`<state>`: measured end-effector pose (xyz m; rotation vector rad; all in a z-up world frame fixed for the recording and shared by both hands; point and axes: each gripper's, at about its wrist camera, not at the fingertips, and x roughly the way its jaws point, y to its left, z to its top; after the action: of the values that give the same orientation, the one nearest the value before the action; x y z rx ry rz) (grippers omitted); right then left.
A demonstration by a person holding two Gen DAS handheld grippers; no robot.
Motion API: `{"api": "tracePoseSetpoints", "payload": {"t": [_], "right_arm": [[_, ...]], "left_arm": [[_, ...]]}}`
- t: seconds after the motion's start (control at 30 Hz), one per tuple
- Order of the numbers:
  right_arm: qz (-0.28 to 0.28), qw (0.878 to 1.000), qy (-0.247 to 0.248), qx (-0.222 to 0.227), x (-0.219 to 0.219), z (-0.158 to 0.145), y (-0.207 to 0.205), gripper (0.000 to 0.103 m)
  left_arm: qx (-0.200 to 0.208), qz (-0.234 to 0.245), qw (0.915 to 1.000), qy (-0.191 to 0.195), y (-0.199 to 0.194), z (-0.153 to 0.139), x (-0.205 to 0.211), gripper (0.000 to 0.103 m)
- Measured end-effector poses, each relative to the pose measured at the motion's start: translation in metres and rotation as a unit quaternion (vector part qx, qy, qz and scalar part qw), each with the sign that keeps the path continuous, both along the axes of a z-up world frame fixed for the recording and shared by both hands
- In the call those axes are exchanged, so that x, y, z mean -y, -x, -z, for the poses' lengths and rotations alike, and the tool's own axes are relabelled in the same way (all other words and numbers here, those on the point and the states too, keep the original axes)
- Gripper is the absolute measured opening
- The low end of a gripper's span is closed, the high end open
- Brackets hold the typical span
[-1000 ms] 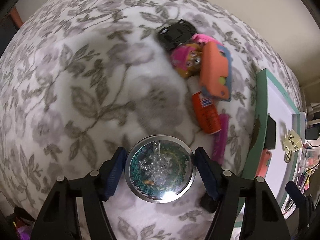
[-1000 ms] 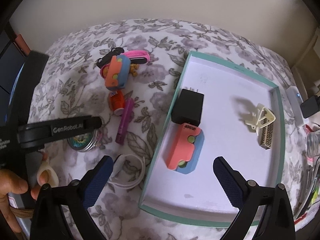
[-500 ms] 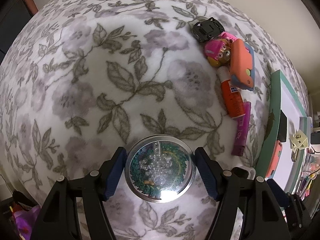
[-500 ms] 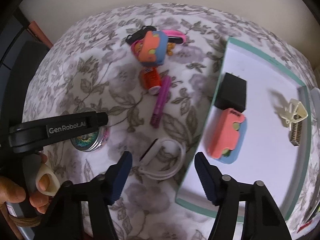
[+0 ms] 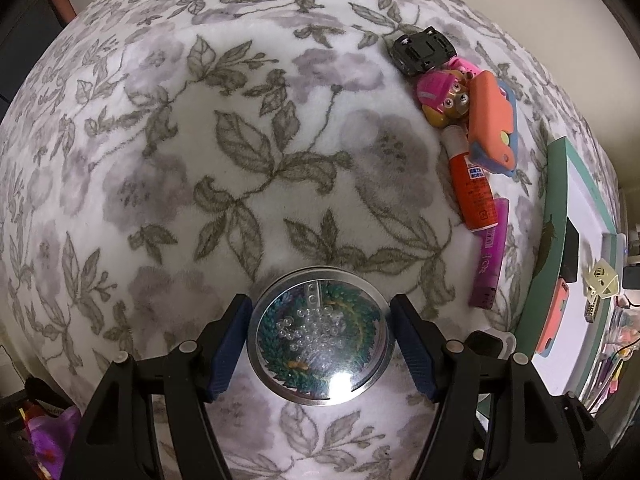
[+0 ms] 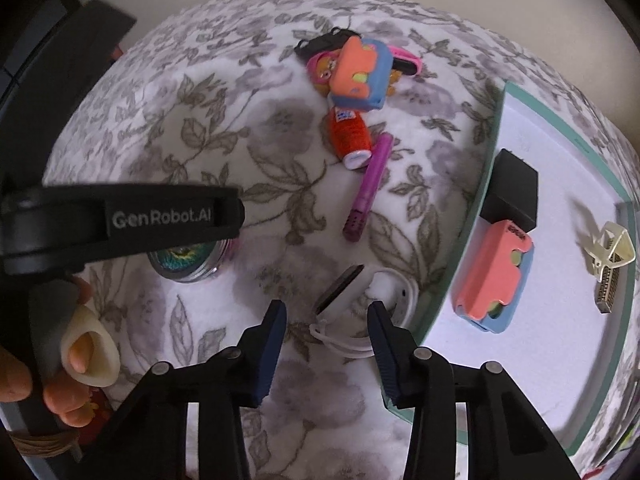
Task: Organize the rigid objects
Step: 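Grasp the bead jar with the left gripper while the right grasps the white watch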
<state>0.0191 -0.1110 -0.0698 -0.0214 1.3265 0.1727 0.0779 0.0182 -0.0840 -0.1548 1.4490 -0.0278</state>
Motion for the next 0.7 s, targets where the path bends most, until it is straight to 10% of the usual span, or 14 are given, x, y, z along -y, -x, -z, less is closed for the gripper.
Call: {"api": "tracePoseSetpoints", "payload": {"t": [0.7], "right_arm": [[0.014,1.0,0.007,-0.002,0.009,0.022,0.003,0.031]], "left_arm": [[-0.013,0.023,0.9993,-0.028,0.001,0.028,0.018,0.073]]}}
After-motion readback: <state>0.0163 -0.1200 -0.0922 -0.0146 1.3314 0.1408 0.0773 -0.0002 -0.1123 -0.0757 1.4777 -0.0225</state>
